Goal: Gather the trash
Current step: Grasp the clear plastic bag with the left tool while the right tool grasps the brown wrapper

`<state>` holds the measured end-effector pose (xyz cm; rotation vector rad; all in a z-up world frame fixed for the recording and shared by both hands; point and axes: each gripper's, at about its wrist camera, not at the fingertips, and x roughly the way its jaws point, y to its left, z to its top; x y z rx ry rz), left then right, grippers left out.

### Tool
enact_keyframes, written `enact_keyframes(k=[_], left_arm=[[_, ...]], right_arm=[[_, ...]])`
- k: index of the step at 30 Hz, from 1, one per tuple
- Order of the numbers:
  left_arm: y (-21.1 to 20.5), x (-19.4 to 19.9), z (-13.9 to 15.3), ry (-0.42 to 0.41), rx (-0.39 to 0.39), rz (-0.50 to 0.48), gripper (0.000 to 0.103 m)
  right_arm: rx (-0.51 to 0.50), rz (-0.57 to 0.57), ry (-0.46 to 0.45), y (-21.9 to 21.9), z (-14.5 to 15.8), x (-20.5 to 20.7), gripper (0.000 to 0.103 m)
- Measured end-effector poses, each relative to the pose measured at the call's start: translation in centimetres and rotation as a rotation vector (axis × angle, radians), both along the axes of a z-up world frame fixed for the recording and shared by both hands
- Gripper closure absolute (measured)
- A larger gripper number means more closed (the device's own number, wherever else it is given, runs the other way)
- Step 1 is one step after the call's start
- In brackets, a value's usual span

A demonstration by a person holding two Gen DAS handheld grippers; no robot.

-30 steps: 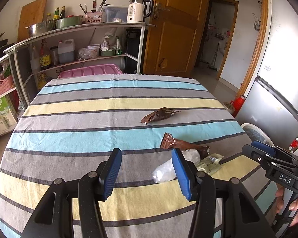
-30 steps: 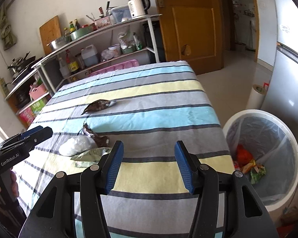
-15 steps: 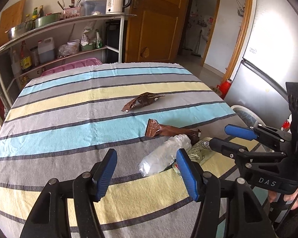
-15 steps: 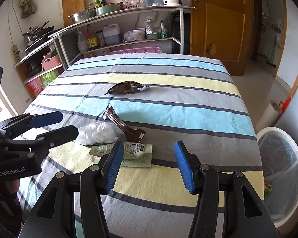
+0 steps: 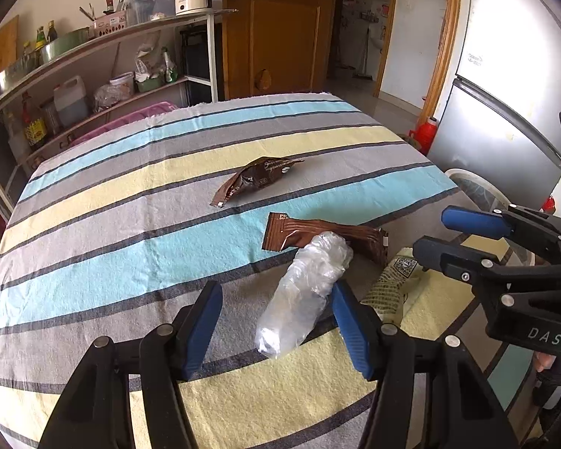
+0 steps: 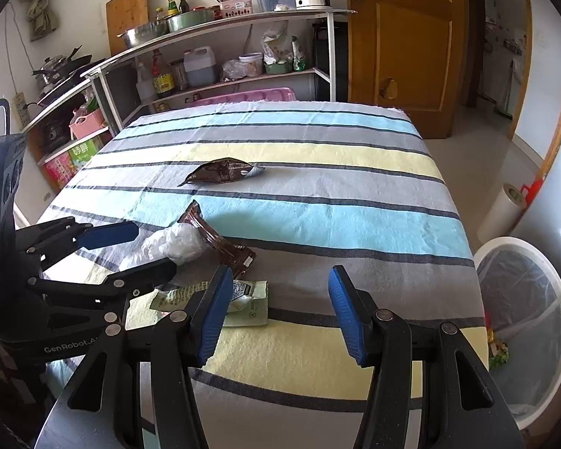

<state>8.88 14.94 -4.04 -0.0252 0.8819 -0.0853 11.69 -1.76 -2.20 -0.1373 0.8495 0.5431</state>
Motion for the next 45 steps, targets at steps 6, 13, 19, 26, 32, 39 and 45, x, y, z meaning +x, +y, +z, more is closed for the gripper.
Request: enact_keyframes(k=[6, 13, 19, 26, 32, 39, 45], left_arm=[[1.9, -0.2, -0.1, 0.001, -0.021, 0.086, 0.065], [4.7, -0.7, 0.0, 0.001, -0.052, 0.215, 0.07], [5.9, -1.0, -0.2, 0.0, -0.088, 0.252, 0.07], [6.1, -1.0, -0.2, -0.004, -0.101, 0.257, 0.07], [6.0, -0.9, -0.3, -0.006, -0.104, 0.255, 0.07], [5.5, -0.8, -0.2, -0.009, -0.107, 0.248, 0.071], [5.3, -0.8, -0.1, -0.009, -0.113, 0.246, 0.079]], right_arm=[[-0.006, 0.036, -0.009, 1.2, 0.0, 0.3, 0.049], [-0.018, 0.115, -0.031, 3.4, 0.3, 0.4, 0.049], [-0.046, 0.199, 0.002, 5.7, -0.6, 1.0, 0.049], [-0.068, 0.22, 0.036, 7.2, -1.9, 1.8, 0.049], [-0.06, 0.212, 0.044, 7.5, -2.1, 2.0, 0.06], [-0.059, 0.207, 0.039, 7.6, -2.0, 1.9, 0.087], [-0.051, 0.194, 0.022, 7.3, -1.8, 1.7, 0.09]])
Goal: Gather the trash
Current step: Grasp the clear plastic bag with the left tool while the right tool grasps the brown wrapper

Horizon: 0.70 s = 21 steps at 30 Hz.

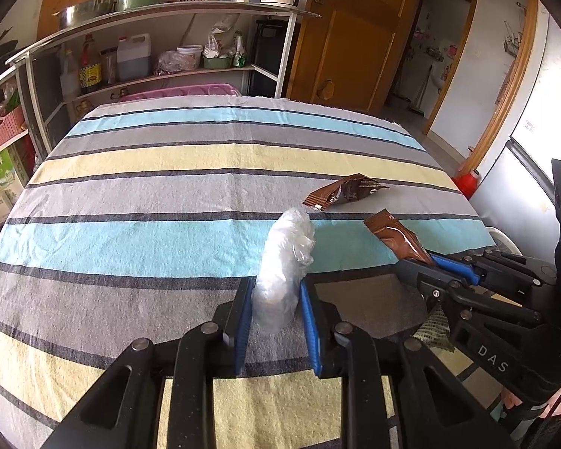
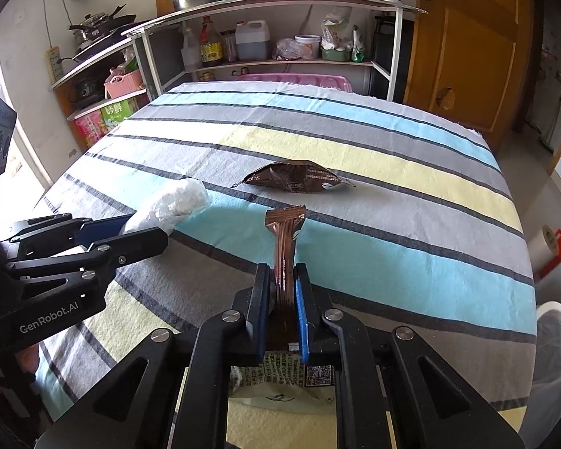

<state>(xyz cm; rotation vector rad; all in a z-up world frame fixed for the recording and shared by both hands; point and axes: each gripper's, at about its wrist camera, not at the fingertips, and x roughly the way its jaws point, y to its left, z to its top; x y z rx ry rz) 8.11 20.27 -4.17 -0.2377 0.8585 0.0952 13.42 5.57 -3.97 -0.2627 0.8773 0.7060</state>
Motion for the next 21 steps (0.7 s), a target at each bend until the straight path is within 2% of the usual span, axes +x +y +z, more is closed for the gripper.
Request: enact_keyframes(k=[6, 16, 21], left_arm=[[-0.3, -0.3, 0.5, -0.017, 0.005, -0.004, 0.084], [-0.7, -0.4, 0.8, -0.017, 0.012, -0.011, 0.085], [-0.9, -0.7, 1.4, -0.045, 0.008, -0.02, 0.086]], right_arm=[[0.029, -0.018, -0.008, -0.6, 0.4, -0.2, 0.09], [0.052, -0.023, -0.016, -0.8, 0.7, -0.7, 0.09], [0.068, -0.031, -0.024, -1.3, 1.1, -0.8, 0.09]])
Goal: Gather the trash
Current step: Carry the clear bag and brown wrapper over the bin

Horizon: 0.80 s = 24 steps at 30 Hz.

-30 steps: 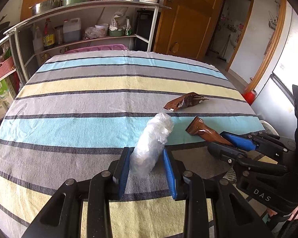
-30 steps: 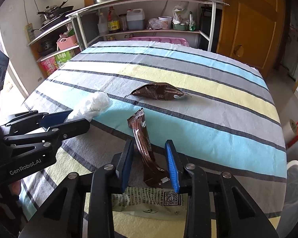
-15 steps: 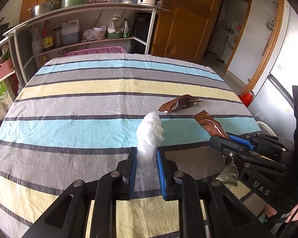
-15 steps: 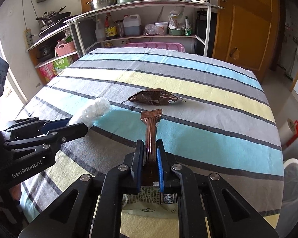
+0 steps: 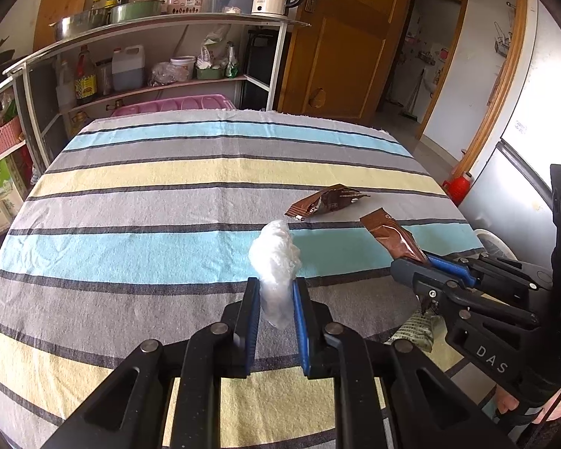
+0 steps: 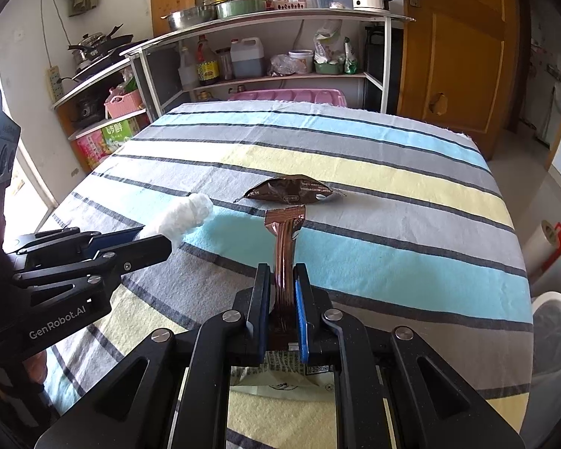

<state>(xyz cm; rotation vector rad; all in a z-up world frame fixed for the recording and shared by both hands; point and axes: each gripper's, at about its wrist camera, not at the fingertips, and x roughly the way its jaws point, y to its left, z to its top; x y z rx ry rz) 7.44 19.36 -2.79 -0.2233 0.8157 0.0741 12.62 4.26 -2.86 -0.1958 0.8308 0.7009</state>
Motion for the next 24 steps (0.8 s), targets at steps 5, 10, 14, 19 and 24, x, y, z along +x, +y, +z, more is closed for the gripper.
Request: enact_keyframes(k=[5, 10, 14, 19, 24], left_arm=[[-0.2, -0.4, 0.2, -0.015, 0.0, -0.002, 0.086], [-0.8, -0.8, 1.3, -0.05, -0.001, -0.027, 0.086], [-2.1, -0.8, 2.3, -0.076, 0.018, -0.056, 0.086], [-4.2, -0.3, 3.4, -0.095, 0.032, -0.094, 0.086], [-7.0, 0.2, 4.5, -0.116, 0.041, -0.152, 0.086]], right_arm=[[0.023, -0.007, -0.01, -0.6, 0.5, -0.2, 0.09], [0.046, -0.021, -0.016, -1.4, 1.0, -0.3, 0.09], [0.065, -0.035, -0.03, -2.3, 1.8, -0.6, 0.09], [0.09, -0.08, -0.044, -4.4, 2.8, -0.8, 0.09], [0.115, -0.144, -0.053, -7.4, 3.7, -0.9, 0.09]])
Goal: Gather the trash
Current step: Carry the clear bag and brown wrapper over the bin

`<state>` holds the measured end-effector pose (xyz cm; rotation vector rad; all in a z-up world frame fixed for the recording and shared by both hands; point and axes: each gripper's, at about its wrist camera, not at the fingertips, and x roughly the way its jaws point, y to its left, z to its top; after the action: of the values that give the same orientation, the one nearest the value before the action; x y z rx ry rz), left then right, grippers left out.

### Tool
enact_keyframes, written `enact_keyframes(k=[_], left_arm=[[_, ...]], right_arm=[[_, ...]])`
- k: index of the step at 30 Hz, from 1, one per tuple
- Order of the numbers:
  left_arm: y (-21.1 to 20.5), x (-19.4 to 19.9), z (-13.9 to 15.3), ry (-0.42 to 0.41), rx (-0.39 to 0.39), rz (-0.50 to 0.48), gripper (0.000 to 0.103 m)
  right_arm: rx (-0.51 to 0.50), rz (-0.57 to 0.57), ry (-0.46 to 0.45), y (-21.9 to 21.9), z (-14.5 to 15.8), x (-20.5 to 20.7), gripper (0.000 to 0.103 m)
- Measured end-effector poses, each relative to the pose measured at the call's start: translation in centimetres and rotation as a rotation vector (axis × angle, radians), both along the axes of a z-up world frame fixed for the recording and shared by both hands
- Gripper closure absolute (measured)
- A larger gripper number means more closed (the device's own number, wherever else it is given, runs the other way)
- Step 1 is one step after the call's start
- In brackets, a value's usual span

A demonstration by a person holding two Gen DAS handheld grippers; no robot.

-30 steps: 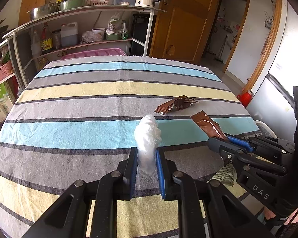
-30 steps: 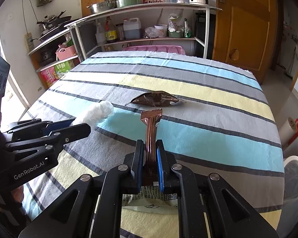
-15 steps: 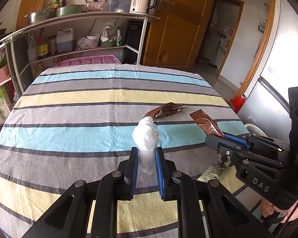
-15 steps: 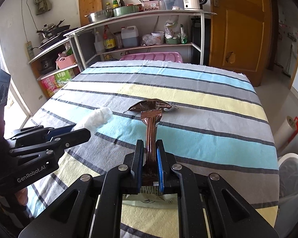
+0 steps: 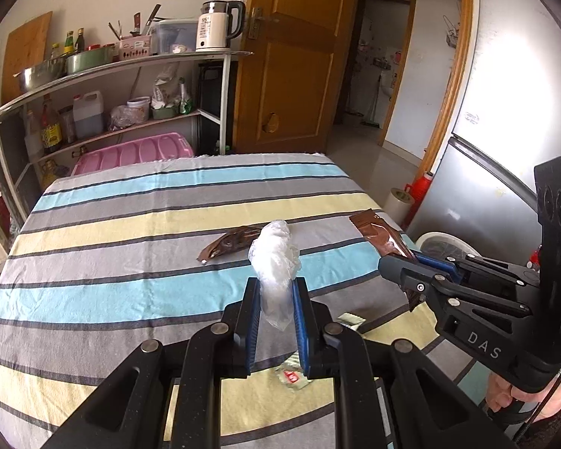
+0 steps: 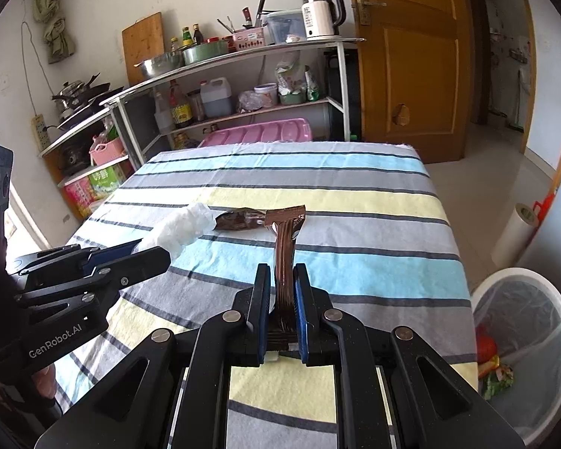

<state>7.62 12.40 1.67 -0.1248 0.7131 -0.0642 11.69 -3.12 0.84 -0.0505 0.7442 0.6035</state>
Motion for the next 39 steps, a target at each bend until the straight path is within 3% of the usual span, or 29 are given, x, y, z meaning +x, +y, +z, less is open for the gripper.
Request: enact_keyframes(k=[10, 22, 30, 39], left_arm=[[-7.0, 1.8, 1.5, -0.028, 0.005, -0.133, 0.086], [-16.6, 5.3, 1.5, -0.022, 0.004, -0.307, 0.086], [-22.1, 7.5, -0.8, 0.04, 0.029, -0.408, 0.086], [-25.4, 9.1, -4.0, 0.13, 0.079, -0.447, 0.086]], right_arm=[[-0.014, -0.137, -0.066, -7.0, 2.2, -1.0, 0.09], [-0.03, -0.346, -0.07, -17.1, 2.8, -1.0, 0.09], [-0.067, -0.449, -0.002, -21.9, 0.5, -0.1, 0.09], [-0.105, -0.519, 0.093, -25.0, -3.3, 1.2, 0.09]])
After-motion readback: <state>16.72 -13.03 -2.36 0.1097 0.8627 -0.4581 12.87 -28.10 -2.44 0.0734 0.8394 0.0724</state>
